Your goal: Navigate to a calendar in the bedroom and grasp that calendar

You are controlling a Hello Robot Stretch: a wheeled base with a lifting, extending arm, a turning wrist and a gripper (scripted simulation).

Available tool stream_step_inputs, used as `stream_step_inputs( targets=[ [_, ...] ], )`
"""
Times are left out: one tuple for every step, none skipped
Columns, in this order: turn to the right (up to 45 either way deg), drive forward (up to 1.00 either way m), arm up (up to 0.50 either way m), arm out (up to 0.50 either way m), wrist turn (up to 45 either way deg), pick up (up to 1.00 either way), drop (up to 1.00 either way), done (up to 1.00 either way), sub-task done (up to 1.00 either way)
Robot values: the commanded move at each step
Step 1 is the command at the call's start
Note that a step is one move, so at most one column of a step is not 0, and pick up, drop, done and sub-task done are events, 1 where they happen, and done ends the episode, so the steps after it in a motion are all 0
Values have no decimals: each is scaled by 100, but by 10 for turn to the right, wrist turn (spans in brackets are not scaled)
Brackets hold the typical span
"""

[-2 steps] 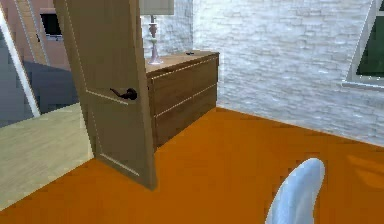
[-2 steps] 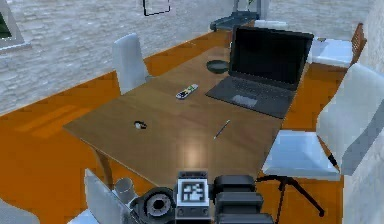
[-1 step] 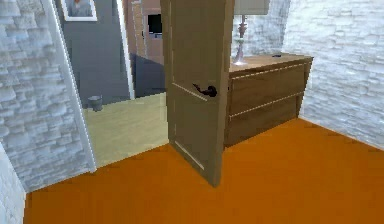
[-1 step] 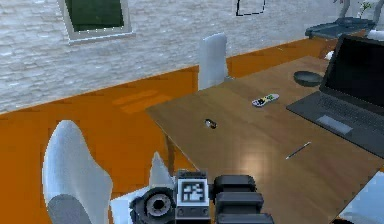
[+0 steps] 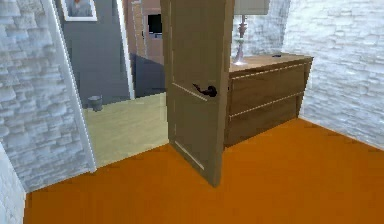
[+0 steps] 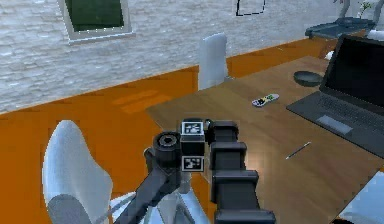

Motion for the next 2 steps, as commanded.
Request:
stream_step_inputs(
  targets=[
    [0, 0, 0, 0, 450, 0, 0, 0, 0],
    [0, 0, 0, 0, 450, 0, 0, 0, 0]
  ],
)
